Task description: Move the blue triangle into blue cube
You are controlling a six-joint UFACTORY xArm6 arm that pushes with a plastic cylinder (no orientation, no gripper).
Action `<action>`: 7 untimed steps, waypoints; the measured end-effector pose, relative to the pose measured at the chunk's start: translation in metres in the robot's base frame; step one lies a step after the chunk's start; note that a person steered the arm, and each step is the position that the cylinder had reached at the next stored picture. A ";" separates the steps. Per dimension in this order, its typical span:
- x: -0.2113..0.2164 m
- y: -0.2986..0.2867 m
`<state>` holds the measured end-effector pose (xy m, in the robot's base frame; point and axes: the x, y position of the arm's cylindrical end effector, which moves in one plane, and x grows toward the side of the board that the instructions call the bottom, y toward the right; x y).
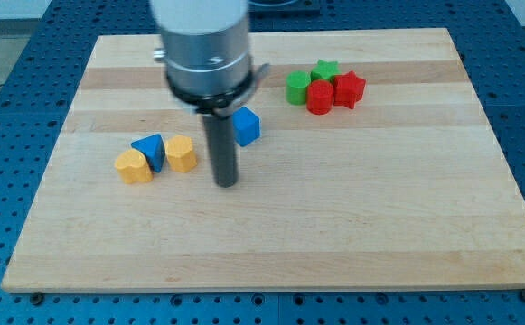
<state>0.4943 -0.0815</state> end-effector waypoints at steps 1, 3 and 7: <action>0.002 -0.047; -0.057 -0.068; -0.053 -0.130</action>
<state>0.4413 -0.2112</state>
